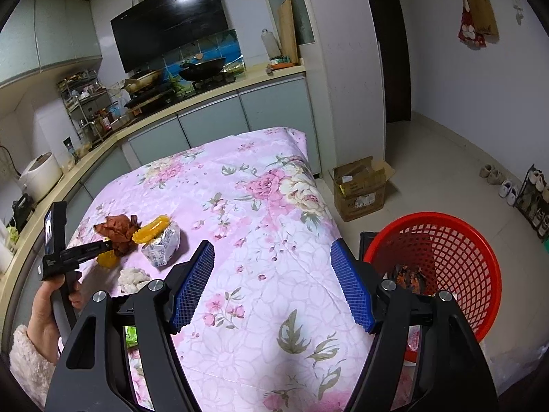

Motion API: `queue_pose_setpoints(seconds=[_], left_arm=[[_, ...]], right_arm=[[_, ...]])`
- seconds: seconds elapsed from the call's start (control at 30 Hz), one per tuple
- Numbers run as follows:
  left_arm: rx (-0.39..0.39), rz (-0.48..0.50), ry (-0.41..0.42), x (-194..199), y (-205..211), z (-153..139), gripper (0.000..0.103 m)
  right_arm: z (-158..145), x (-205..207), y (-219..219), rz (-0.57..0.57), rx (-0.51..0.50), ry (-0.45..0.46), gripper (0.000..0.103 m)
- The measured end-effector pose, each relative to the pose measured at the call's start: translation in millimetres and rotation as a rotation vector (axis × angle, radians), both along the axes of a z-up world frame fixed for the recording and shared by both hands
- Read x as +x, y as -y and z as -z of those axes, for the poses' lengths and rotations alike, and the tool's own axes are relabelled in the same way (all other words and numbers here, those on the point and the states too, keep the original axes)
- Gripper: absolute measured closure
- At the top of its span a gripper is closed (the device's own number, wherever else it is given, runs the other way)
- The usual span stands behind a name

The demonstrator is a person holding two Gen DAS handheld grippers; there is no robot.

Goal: Collect trash
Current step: 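Grasp the yellow mesh sleeve with left tool while right tool grasps foil snack bag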

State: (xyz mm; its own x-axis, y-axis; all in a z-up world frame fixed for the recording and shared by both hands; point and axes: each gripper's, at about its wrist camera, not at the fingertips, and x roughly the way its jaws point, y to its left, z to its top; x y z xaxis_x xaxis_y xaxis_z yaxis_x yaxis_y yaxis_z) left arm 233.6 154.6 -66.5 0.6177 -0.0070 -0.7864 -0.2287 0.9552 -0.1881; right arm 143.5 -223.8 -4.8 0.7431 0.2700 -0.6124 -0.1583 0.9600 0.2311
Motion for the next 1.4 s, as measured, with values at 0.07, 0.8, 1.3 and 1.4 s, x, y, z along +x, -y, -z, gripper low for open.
queue_pose_setpoints(seconds=[0.07, 0.8, 1.3, 1.4], left_arm=[[-0.01, 0.004, 0.011, -7, -2, -3, 0.088], [0.046, 0.003, 0.283, -80, 14, -90, 0.093], [0.045, 0.013, 0.308, -86, 12, -91, 0.093], [0.04, 0.009, 0.311, -87, 11, -93, 0.093]], right_arm=[[0, 0, -2, -0.007, -0.001, 0.001, 0.035], [21, 52, -97, -0.23, 0.056, -0.064, 0.035], [75, 104, -165, -0.336, 0.033, -0.209, 0.039], [78, 104, -170, -0.372, 0.038, -0.221, 0.053]])
